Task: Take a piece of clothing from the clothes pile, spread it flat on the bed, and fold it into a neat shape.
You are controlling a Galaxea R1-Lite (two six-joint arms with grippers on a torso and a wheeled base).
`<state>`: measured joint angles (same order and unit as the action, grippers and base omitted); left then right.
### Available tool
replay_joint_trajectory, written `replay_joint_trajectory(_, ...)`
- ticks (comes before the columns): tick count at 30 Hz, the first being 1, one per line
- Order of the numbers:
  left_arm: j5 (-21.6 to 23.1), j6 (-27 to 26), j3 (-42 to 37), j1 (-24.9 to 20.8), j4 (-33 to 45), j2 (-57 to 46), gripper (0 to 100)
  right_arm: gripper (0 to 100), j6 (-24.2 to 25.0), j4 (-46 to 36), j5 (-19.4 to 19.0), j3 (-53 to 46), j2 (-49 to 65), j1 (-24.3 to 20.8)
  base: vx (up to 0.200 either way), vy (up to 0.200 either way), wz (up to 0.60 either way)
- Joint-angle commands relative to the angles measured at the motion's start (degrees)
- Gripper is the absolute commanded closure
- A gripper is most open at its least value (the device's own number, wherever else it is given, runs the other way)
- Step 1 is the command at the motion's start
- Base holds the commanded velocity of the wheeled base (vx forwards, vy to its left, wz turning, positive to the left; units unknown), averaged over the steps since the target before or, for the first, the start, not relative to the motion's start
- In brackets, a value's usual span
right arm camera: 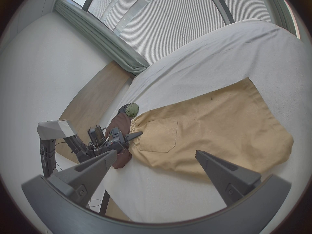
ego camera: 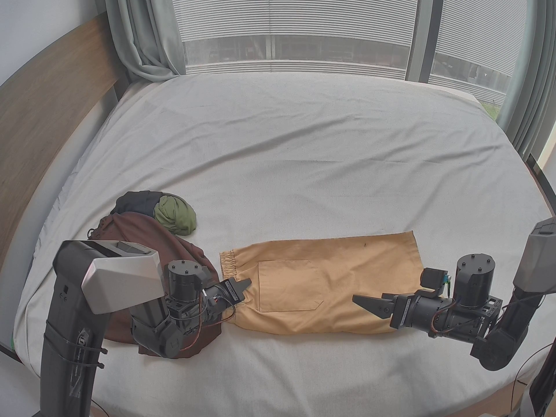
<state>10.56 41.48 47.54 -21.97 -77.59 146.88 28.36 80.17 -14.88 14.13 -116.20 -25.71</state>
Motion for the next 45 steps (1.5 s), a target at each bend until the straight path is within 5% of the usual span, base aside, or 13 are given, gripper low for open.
replay_joint_trajectory(1, 0.1, 0.8, 0.0, 0.0, -0.2, -0.3, 100, 0, 0.6, 0.3, 0.1, 1.2, -1.7, 1.5, 0.000, 0.000, 0.00)
replay_joint_trajectory(15, 0.0, 0.9, -4.3, 1.0, 1.8, -7.1, 100, 0, 0.1, 4.6, 0.2, 6.9, -16.9, 12.1, 0.000, 0.000, 0.00)
replay_joint_trajectory(45, 5.2, -0.6, -12.9, 10.2, 4.5, -18.2, 100, 0, 0.3, 8.2, 0.2, 7.0, -22.2, 9.7, 0.000, 0.000, 0.00)
